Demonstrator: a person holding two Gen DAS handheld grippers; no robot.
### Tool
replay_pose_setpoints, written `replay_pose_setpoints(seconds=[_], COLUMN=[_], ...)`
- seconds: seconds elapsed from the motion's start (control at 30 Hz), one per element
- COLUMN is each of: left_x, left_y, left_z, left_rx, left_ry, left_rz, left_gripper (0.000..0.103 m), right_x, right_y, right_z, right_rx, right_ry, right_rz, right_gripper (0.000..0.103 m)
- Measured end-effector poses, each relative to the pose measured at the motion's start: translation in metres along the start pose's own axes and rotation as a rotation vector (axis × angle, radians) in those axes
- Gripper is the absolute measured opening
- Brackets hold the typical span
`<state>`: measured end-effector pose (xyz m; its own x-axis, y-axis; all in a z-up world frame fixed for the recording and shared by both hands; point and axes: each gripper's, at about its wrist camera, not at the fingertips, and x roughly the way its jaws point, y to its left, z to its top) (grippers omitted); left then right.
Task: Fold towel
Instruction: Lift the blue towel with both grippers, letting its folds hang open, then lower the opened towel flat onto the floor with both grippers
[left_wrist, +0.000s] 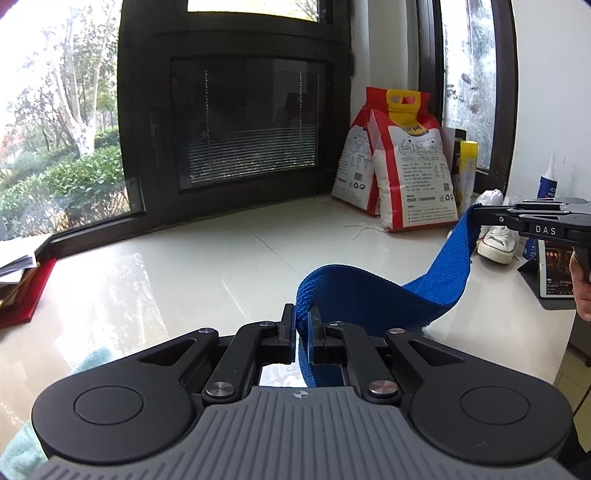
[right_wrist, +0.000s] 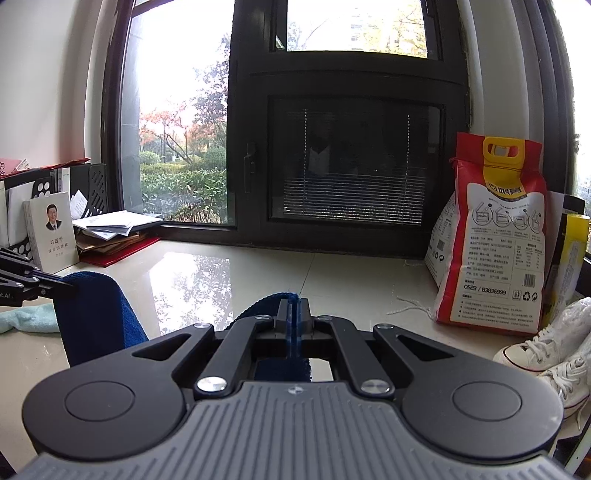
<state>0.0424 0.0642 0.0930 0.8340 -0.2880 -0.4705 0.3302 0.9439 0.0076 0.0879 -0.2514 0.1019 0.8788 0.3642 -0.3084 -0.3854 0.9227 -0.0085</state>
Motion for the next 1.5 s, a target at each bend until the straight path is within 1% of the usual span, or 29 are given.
replay_pose_setpoints(seconds=[0.43, 0.6, 0.87, 0.97, 1.23, 1.4, 1.5], left_x=[-0.023, -0.029, -0.049, -0.055, -0.076, -0.089, -0.091], left_y=[-0.029, -0.036, -0.043, -0.046, -0.051, -0.056, -0.063], left_z=[-0.049, -0.063, -0.084, -0.089, -0.113, -0.121, -0.122], left_rx=[0.004, 0.019, 0.010, 0.007, 0.021, 0.047, 0.064], left_ry=[0.083, 0.117, 0.147, 0.152, 0.199, 0.210, 0.207], left_rz=[-0.101, -0.105, -0.121, -0.126, -0.139, -0.173, -0.203], left_gripper=[0.007, 0.007, 0.007, 0.007, 0.007, 0.007, 0.007], right_x=[-0.042, -0.053, -0.072, -0.079, -0.101, -0.117, -0.127], right_y=[-0.010, -0.012, -0.008, -0.007, -0.006, -0.008, -0.010], right_z=[-0.044, -0.059, -0.081, -0.089, -0.102, -0.112, -0.116], right_rx=[0.017, 0.031, 0.030, 0.036, 0.043, 0.066, 0.075], right_ry=[0.084, 0.115, 0.164, 0.180, 0.215, 0.235, 0.239], right_rz=[-0.007, -0.002, 0.022, 0.028, 0.030, 0.019, 0.006], right_gripper=[0.002, 0.003, 0.003, 0.003, 0.003, 0.003, 0.003])
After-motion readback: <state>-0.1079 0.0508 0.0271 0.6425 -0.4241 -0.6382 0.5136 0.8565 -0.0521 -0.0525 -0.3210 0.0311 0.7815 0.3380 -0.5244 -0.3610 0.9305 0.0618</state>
